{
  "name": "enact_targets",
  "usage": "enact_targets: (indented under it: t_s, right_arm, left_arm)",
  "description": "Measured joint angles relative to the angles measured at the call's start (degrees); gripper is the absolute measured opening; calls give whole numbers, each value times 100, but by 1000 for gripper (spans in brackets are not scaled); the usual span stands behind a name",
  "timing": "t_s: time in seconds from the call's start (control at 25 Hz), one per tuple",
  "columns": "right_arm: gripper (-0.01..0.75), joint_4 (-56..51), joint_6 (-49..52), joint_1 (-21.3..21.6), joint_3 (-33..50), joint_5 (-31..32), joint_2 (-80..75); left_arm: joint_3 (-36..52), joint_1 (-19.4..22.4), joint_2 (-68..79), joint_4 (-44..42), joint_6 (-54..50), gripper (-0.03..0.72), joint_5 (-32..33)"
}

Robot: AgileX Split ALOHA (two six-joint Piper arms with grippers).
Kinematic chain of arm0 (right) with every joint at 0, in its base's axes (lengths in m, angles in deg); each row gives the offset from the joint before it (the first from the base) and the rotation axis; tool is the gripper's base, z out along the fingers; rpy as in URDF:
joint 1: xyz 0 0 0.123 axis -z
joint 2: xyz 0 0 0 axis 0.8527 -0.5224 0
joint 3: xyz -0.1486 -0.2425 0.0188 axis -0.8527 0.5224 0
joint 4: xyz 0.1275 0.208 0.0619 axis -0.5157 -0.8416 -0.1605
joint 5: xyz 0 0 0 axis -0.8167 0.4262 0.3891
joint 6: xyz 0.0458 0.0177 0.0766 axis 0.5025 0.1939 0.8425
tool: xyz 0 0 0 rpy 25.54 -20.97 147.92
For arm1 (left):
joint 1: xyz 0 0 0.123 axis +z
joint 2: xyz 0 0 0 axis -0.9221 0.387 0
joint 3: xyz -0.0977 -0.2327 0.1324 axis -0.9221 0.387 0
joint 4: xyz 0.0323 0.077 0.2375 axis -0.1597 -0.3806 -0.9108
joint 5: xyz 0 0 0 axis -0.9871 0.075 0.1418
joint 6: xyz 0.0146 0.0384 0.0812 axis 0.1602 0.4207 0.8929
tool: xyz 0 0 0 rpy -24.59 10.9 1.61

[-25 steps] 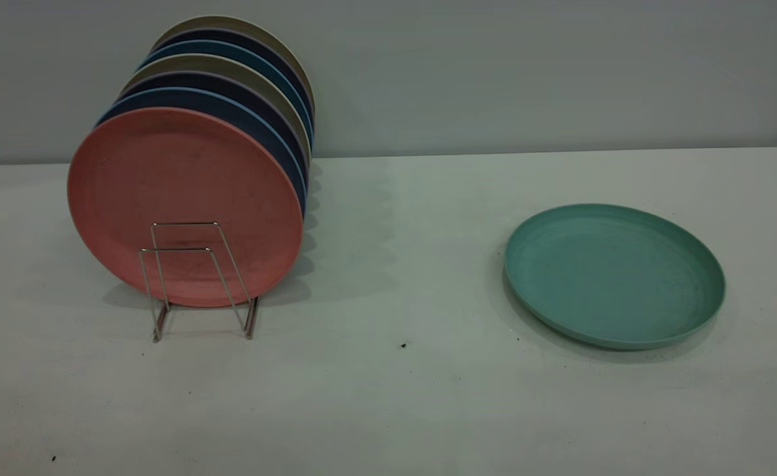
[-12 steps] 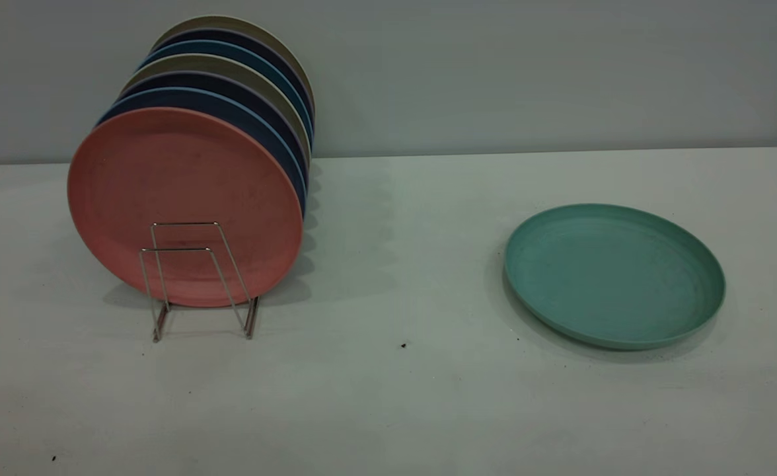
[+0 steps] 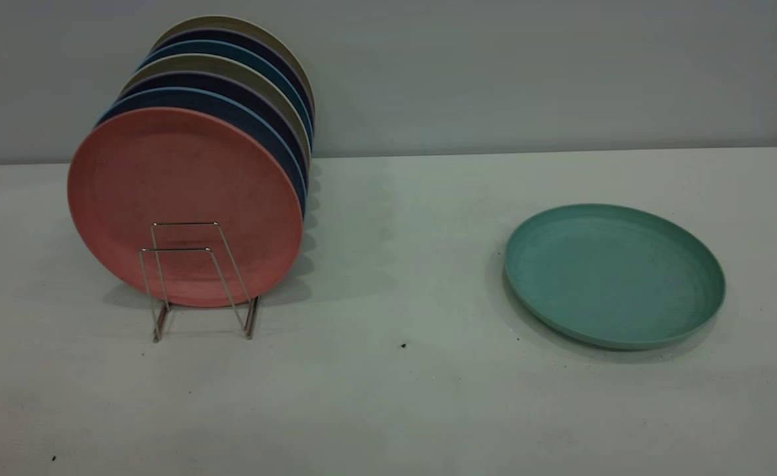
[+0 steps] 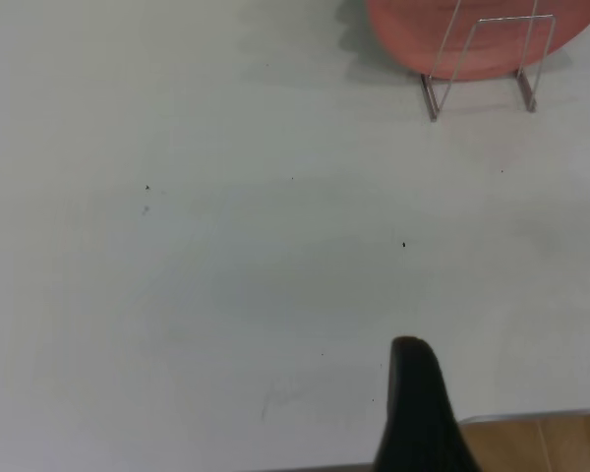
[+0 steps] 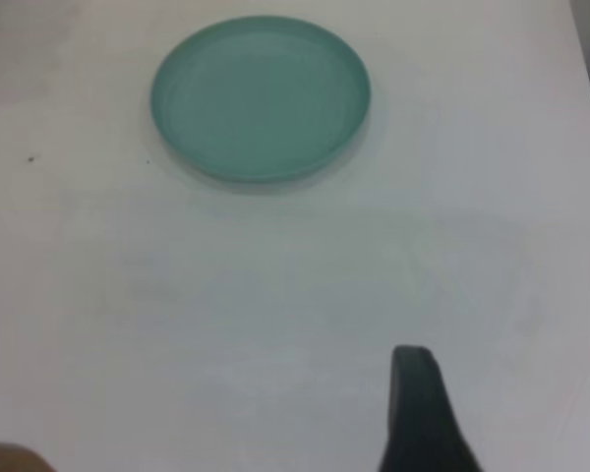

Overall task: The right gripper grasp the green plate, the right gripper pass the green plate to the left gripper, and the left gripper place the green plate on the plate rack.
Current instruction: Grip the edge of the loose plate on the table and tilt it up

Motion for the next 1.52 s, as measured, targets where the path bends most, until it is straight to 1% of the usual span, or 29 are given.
enact_targets:
  t_s: [0.36, 0.44, 0.52, 0.68, 0.76, 0.88, 1.04, 1.24, 1.36, 1.52]
  right_arm:
    - [479, 0, 0, 0, -21, -12, -52]
    - [479, -36, 0, 0, -110, -123, -332]
    - [489, -76, -22, 0, -229, -419, -868]
    - [530, -119, -180, 0, -471, -1265, -2262]
    - [548, -161, -217, 0, -679, -1568, -2976]
    - [561, -223, -411, 0, -1013, -1972, -3961]
    - [564, -411, -656, 0, -1275, -2424, -5080]
    - [564, -1124, -1074, 0, -1465, -2928, -6484]
    - [564, -1777, -1476, 0, -1607, -3156, -7355]
    - [564, -2518, -2234, 0, -1943, -3305, -8496]
  left_arm:
    - [0, 0, 0, 0, -53, 516, 0]
    - [-30, 0, 63, -5, -151, 518, -29]
    - [-143, 0, 344, -17, -277, 530, -146]
    - [-451, 0, 1584, -23, -282, 577, -822]
    - [-712, 0, 2353, -23, -146, 595, -1118]
    - [-1270, 0, 3616, -23, 96, 600, -1368]
    - [-1966, 0, 4925, -23, 290, 600, -1707]
    - [-2576, 0, 6296, 24, 334, 593, -2341]
    - [-2869, 0, 7004, 319, 596, 593, -2653]
    - [-3281, 0, 7883, 1315, 1421, 593, -2819]
